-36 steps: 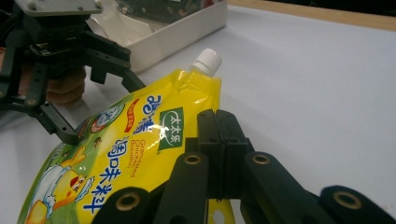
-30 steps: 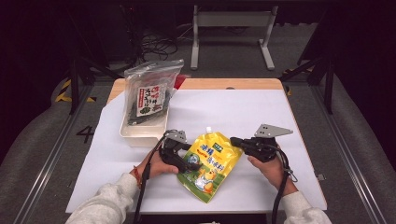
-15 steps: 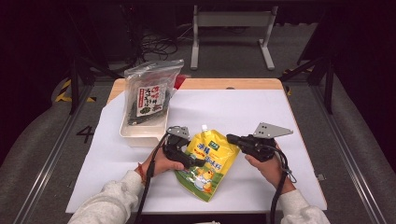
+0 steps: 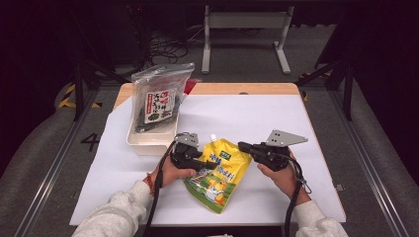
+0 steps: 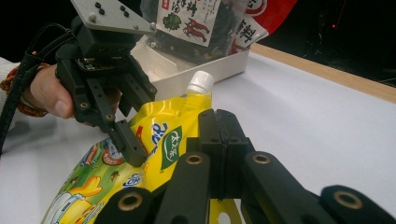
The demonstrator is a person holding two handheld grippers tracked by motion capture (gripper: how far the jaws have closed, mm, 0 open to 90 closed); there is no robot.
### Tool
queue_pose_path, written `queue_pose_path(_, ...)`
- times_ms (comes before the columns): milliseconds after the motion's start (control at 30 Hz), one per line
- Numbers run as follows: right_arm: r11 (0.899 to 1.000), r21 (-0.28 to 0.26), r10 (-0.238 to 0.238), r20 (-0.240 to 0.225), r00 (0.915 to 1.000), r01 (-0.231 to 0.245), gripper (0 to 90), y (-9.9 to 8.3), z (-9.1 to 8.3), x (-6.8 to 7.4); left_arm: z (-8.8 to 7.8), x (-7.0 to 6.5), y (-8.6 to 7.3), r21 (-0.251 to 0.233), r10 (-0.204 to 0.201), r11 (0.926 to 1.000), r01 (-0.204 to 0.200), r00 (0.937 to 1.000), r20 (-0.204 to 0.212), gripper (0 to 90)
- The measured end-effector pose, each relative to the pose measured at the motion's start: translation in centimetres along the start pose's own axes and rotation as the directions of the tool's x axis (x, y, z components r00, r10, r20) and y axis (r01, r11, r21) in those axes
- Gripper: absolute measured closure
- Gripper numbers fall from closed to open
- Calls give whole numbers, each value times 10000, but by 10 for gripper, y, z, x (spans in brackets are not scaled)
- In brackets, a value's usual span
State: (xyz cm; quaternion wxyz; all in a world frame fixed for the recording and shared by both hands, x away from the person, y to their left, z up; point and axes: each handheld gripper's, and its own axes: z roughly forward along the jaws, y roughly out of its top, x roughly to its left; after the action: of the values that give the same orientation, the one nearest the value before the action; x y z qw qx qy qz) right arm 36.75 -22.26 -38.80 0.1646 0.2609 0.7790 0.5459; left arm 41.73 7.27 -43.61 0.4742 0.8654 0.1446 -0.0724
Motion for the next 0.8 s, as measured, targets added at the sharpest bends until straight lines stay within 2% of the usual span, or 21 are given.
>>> queue_pose_path(167, 10000, 3, -12, 67, 10000, 11, 894, 2, 0, 1, -5, -4, 0, -241, 155, 9996, -157, 9998, -83, 798)
queue_pose_path(267, 9999, -23, 118, 280, 9995, -117, 832, 2, -2, 2, -11, -9, 1, -634, 208, 9977, -221, 9996, -211, 824)
queue_pose_path(300, 10000, -22, 85, 367, 9993, -84, 666, 3, -5, 4, -17, -14, 1, -966, 267, 9949, -297, 9991, -332, 843)
queue_pose_path(333, 9998, -56, 177, 463, 9988, -174, 622, 4, -7, 5, -20, -17, 2, -1156, 268, 9928, -305, 9991, -332, 849)
queue_pose_path(367, 9998, -56, 177, 463, 9988, -174, 622, 4, -7, 5, -20, -17, 2, -1156, 268, 9928, -305, 9991, -332, 852)
queue_pose_path(400, 9997, -88, 238, 456, 9987, -234, 602, 4, -10, 6, -26, -21, 2, -1385, 330, 9896, -387, 9985, -429, 852)
queue_pose_path(433, 9999, -120, 111, 484, 9988, -105, 521, 5, -15, 10, -30, -24, 3, -1575, 372, 9866, -436, 9984, -436, 855)
queue_pose_path(467, 10000, -76, 70, 641, 9979, -65, 481, 5, -21, 12, -34, -26, 3, -1673, 395, 9848, -474, 9980, -501, 856)
queue_pose_path(533, 9998, -171, 150, 614, 9980, -140, 456, 3, -28, 13, -40, -30, 3, -1845, 436, 9814, -537, 9974, -581, 858)
queue_pose_path(600, 9997, -142, 229, 763, 9968, -218, 418, -1, -39, 12, -50, -36, 4, -2163, 500, 9741, -660, 9956, -789, 864)
queue_pose_path(633, 9997, -142, 229, 763, 9968, -218, 418, -1, -39, 12, -50, -36, 4, -2163, 500, 9741, -660, 9956, -789, 864)
queue_pose_path(667, 9993, -119, 362, 729, 9967, -354, 417, -4, -42, 11, -54, -37, 4, -2288, 552, 9709, -704, 9959, -719, 864)
queue_pose_path(800, 9979, 326, 525, 896, 9946, -556, 390, -16, -50, 7, -63, -40, 6, -2488, 677, 9646, -879, 9938, -886, 867)
